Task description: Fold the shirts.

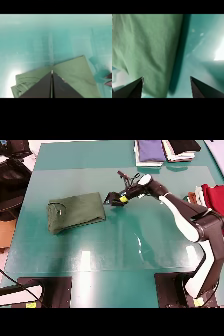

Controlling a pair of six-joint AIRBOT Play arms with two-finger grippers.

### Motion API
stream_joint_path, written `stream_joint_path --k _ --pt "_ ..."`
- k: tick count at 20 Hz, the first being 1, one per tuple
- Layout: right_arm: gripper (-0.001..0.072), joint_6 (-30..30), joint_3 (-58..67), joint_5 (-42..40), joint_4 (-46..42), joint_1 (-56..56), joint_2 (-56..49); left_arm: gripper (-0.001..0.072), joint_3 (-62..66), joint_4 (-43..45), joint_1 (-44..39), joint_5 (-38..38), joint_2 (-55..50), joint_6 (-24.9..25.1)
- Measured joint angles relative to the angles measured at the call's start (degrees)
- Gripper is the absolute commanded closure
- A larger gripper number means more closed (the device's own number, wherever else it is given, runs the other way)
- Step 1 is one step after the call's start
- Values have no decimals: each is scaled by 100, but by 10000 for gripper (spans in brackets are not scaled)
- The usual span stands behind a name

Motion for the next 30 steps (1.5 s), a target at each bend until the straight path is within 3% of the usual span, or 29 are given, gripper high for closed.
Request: stream_joint_path --k 5,6,8,9,16,23,29,30 --pt "119 35 -20 -396 754 361 -393 686 0 -149 0 -22 0 61" --pt "230 35 -22 -509 822 435 -435 686 0 -192 0 -24 0 70" --pt "571 20 -20 -737 861 581 -498 686 0 -254 0 -26 0 103" --pt "696 -72 4 -828 852 649 -511 687 0 -282 0 -28 0 133" --pt "698 -568 597 -1016 640 588 -264 687 0 -426 -52 -125 0 308" --pt "698 691 138 -186 -2352 -264 1158 687 0 -468 -511 -223 2 498" --pt "694 994 -1353 111 -3458 -1388 2413 687 0 -518 -691 -302 2 544" --pt "582 1012 -1576 140 -3521 -1552 2559 687 0 -522 -702 -326 2 549"
